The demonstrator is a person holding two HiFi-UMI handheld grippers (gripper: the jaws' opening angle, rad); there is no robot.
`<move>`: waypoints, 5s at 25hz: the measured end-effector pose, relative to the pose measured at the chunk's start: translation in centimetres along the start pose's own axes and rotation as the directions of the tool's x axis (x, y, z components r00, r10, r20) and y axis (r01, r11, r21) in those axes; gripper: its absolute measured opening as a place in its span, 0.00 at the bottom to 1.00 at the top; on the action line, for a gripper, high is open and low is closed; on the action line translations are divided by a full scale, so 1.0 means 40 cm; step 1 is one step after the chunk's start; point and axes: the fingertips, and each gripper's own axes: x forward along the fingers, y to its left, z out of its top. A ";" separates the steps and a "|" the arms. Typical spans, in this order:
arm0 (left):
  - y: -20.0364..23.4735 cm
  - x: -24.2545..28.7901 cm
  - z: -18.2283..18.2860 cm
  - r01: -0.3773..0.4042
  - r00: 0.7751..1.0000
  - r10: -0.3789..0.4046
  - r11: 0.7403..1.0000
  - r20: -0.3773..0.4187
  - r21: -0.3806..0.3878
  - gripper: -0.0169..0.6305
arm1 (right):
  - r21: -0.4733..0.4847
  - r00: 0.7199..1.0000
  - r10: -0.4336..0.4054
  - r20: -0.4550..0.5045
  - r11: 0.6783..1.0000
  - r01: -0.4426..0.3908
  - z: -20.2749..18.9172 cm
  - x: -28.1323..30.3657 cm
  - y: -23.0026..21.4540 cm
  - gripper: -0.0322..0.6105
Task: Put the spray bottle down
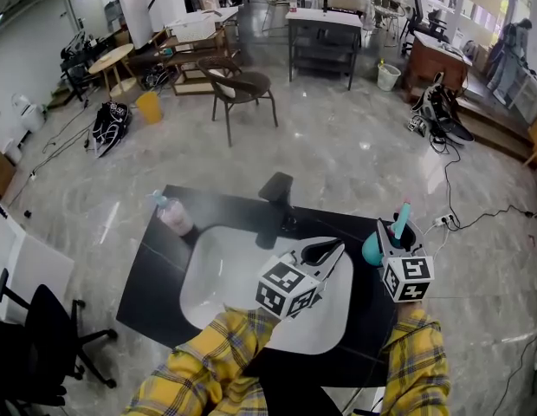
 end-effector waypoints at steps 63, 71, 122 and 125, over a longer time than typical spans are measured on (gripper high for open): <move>-0.175 -0.665 -0.184 0.048 0.998 -0.052 0.996 -0.043 -0.079 0.06 | 0.154 0.974 -0.179 -0.141 0.968 0.200 -0.055 -0.533 0.564 0.28; -0.191 -0.815 -0.189 0.044 0.998 -0.046 0.997 -0.031 -0.059 0.06 | 0.192 0.974 -0.182 -0.135 0.960 0.206 -0.048 -0.626 0.723 0.28; -0.183 -1.217 -0.228 -0.060 0.998 0.062 0.994 0.012 -0.089 0.06 | 0.297 0.988 -0.084 -0.129 0.947 0.119 -0.023 -0.798 1.204 0.06; -0.190 -1.212 -0.228 -0.051 0.999 0.051 0.995 0.003 -0.083 0.06 | 0.305 0.989 -0.081 -0.126 0.945 0.117 -0.022 -0.801 1.203 0.06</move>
